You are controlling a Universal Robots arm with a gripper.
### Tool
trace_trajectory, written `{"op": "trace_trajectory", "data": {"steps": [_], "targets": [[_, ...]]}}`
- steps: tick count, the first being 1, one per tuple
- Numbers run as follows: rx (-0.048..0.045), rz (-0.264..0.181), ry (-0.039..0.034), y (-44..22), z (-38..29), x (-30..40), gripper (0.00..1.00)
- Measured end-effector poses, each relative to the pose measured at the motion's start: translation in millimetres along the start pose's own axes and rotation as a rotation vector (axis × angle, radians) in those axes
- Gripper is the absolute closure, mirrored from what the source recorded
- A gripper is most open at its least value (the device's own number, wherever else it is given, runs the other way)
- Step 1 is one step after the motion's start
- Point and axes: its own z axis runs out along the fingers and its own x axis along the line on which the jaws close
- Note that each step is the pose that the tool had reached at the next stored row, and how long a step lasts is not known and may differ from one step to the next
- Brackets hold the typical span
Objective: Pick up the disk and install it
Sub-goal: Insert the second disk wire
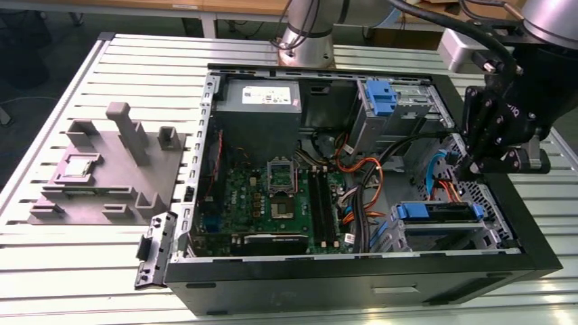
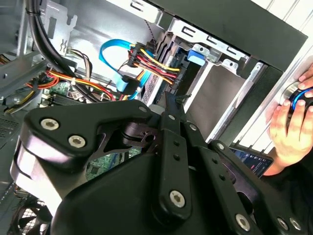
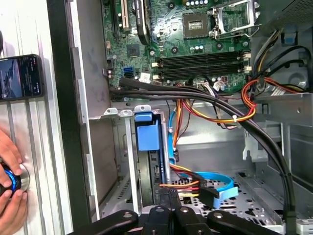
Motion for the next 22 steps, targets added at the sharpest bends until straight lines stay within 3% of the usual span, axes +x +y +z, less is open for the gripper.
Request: {"op": "trace_trajectory", "data": {"steps": [16,18,20,22], "targets": [[0.0000,0.000,-0.0001,0.2,-1.1,-2.3,0.90],[-0.0054,0.000,0.0000,0.7,-1.1,-2.3,0.90],[-0.0182,-0.001,0.0005,0.7,-1.1,-2.3,0.90],[-0.0207,-0.001,0.0006,0.8,-1.1,-2.3,0.90]]}}
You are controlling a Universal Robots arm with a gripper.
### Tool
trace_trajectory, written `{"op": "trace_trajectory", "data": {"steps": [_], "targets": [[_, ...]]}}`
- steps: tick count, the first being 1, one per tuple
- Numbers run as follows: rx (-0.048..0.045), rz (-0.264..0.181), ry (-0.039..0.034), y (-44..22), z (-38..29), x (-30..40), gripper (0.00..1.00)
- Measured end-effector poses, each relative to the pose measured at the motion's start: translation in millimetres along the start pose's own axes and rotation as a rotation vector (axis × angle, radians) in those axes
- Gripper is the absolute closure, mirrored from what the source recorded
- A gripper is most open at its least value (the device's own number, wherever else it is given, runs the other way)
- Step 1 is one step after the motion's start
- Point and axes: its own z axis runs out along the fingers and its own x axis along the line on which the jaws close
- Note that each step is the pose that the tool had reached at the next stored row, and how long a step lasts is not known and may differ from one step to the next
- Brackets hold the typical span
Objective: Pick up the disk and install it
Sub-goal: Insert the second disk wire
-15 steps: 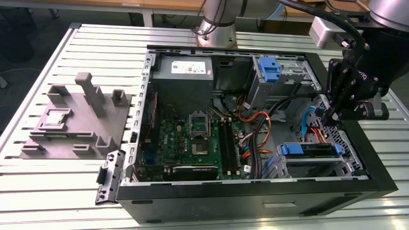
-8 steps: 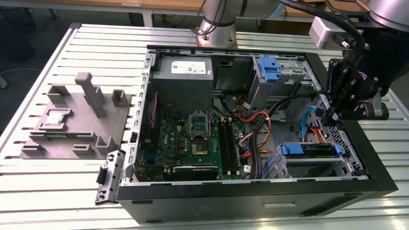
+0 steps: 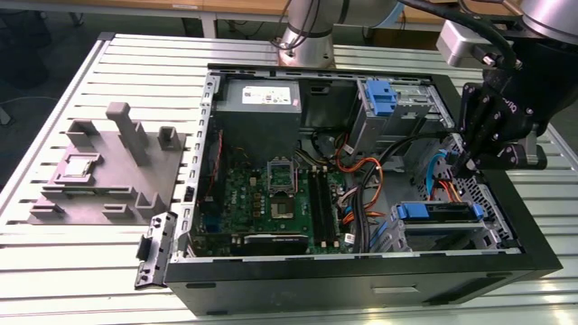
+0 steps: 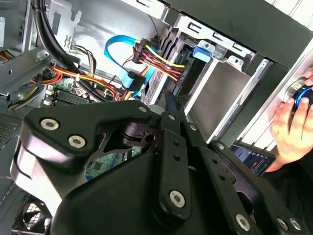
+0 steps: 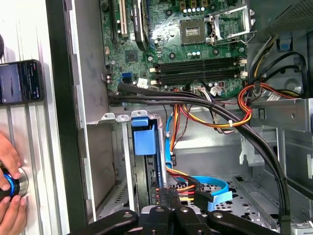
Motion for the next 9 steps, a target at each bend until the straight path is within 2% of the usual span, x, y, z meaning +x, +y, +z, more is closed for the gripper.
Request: {"op": "trace_trajectory", "data": {"steps": [4,9], "targets": [[-0.0003,0.000,0.0000,0.1,-0.2,-2.5,0.90],[-0.0006,0.000,0.0001,1.2,-1.9,-13.5,0.90]]}}
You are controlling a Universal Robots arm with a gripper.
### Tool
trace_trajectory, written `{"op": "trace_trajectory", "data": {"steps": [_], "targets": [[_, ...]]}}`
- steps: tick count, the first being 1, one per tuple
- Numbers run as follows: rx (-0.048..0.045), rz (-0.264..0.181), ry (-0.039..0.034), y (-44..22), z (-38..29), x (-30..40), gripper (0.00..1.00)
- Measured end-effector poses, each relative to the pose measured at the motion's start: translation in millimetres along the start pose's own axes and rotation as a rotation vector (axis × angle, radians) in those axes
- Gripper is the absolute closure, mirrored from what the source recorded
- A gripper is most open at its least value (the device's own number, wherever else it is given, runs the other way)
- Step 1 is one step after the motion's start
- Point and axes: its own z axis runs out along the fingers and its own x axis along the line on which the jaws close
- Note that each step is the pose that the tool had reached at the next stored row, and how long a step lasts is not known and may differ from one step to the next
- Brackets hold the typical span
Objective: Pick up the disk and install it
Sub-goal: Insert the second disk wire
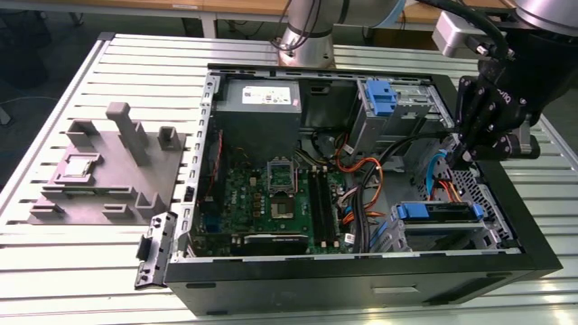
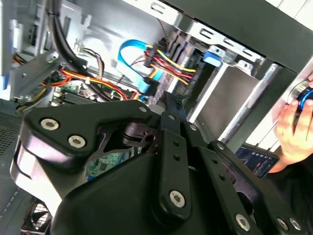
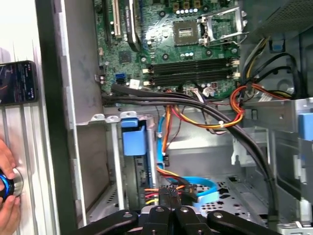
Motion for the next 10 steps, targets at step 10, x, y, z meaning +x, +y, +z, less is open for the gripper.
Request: {"op": "trace_trajectory", "data": {"steps": [10], "targets": [[-0.0082,-0.001,0.0008,0.4,-7.3,-12.6,0.90]]}}
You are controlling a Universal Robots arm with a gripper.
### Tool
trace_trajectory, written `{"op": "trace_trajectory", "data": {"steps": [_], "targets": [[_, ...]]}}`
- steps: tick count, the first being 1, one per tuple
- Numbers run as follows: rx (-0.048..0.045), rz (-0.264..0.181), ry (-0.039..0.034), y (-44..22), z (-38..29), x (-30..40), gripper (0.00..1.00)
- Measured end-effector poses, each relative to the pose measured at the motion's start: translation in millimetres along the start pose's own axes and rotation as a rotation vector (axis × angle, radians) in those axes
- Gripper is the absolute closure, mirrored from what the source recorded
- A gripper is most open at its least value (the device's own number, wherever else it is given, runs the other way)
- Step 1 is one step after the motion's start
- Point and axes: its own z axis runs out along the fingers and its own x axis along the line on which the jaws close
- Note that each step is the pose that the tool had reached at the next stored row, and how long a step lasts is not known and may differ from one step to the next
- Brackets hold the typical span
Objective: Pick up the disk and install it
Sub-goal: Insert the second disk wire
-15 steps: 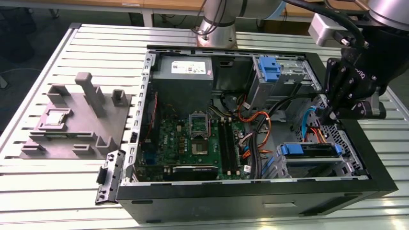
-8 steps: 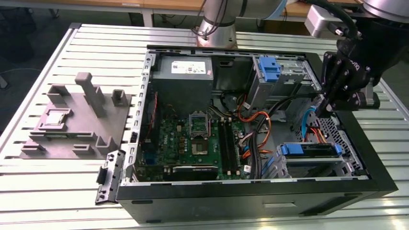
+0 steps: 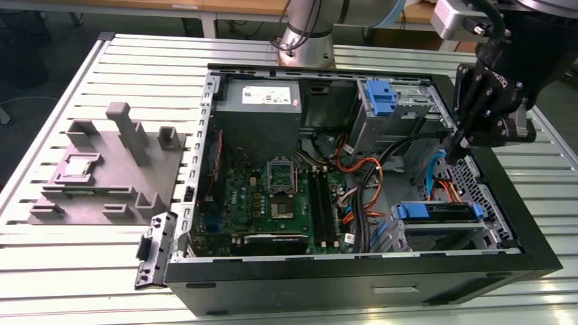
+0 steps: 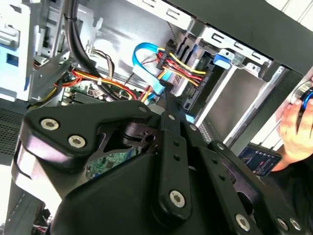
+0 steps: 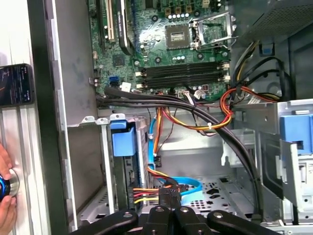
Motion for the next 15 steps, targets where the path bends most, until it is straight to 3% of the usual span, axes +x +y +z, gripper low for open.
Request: {"op": "trace_trajectory", "data": {"steps": [4,11,12,15], "targets": [[-0.0115,0.000,0.0010,-1.6,2.1,-5.8,0.90],[-0.0122,0.012,0.0043,-4.8,7.5,-8.0,0.89],[-0.0123,0.013,0.0045,-4.9,7.7,-8.1,0.83],[-0.0136,0.013,0.0048,-4.9,7.2,-8.4,0.83]]}}
